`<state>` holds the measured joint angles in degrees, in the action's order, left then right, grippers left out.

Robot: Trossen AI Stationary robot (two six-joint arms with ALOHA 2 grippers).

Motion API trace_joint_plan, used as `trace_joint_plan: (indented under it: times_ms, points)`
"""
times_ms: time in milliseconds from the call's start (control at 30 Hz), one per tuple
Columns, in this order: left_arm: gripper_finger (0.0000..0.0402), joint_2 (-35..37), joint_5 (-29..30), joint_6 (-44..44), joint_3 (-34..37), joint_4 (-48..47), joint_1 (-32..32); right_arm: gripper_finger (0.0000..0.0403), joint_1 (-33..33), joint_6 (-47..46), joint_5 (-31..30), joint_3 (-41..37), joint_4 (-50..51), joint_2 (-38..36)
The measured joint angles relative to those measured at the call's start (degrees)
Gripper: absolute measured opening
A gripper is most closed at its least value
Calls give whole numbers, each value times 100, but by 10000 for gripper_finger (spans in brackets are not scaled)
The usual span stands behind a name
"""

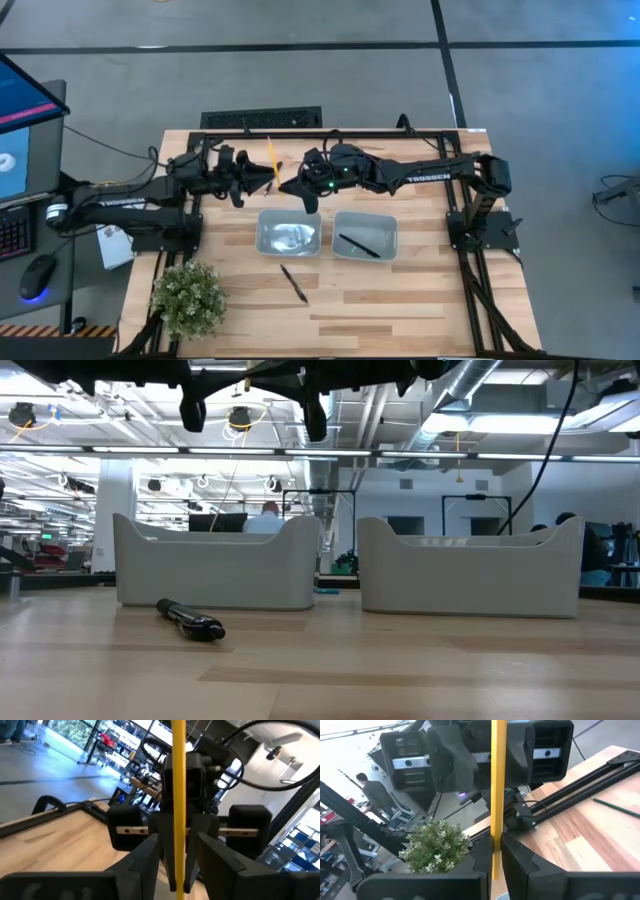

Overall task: Sort pens & pencils
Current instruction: Put the yellow pencil into the left gray bin

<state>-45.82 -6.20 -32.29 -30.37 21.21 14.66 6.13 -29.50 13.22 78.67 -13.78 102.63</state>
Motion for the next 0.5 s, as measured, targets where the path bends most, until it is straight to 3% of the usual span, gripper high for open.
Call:
trace_joint_plan:
  times_ms: [500]
  points:
    - [118,-216,49,-15,-6,512,0,54,0,7,6,-4,2,0]
